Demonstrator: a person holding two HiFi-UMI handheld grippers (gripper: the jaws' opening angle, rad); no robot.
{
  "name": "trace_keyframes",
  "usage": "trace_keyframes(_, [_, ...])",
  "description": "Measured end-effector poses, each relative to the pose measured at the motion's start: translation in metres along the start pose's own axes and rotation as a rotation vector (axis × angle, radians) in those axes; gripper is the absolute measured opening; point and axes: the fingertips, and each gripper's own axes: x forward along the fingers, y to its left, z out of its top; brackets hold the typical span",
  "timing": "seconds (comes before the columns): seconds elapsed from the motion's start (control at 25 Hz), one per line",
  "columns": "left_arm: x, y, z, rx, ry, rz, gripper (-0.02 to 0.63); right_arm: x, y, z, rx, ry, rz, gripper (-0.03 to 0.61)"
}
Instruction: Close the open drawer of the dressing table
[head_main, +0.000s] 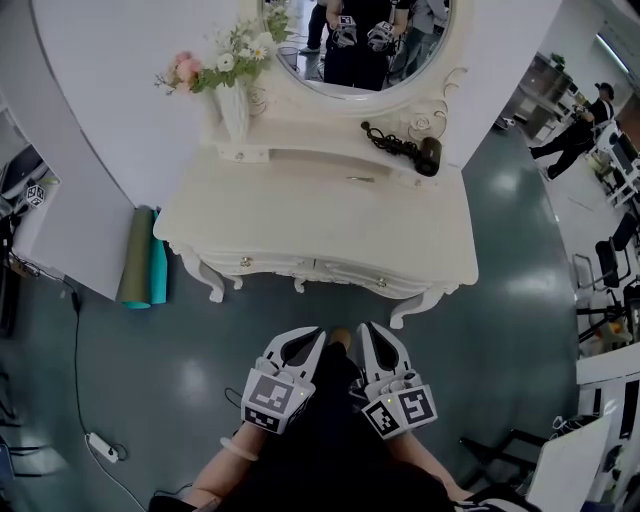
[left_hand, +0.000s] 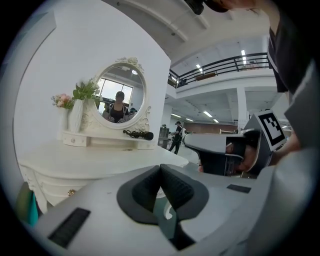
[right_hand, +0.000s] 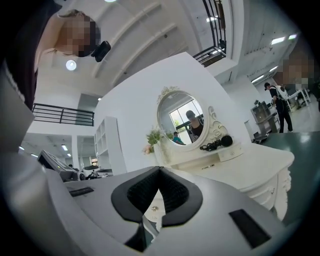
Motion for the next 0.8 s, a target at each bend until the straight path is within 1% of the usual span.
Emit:
trace_keyframes(0.24, [-0.003, -0.005, -0.001, 0.01, -0.01, -0.009, 0.02, -0.005, 0.012, -0.002, -0.018, 0.014, 0.02, 0.014])
trace_keyframes(0.36, [-0.007, -0.005, -0.003, 0.012, -0.012, -0.012, 0.02, -0.006, 0.015, -0.009, 0.0, 0.033, 0.025, 0.014])
trace_keyframes(0.6, [-0.019, -0.002, -0.007, -0.002, -0.013, 0.013, 0.02, -0.002, 0.024, -0.016, 0.032, 0.048, 0.038, 0.014])
trace_keyframes(0.8, [-0.027, 0.001, -0.009, -0.005, -0.014, 0.027, 0.02, 0.002, 0.029, -0.028, 0.066, 0.08, 0.057, 0.014])
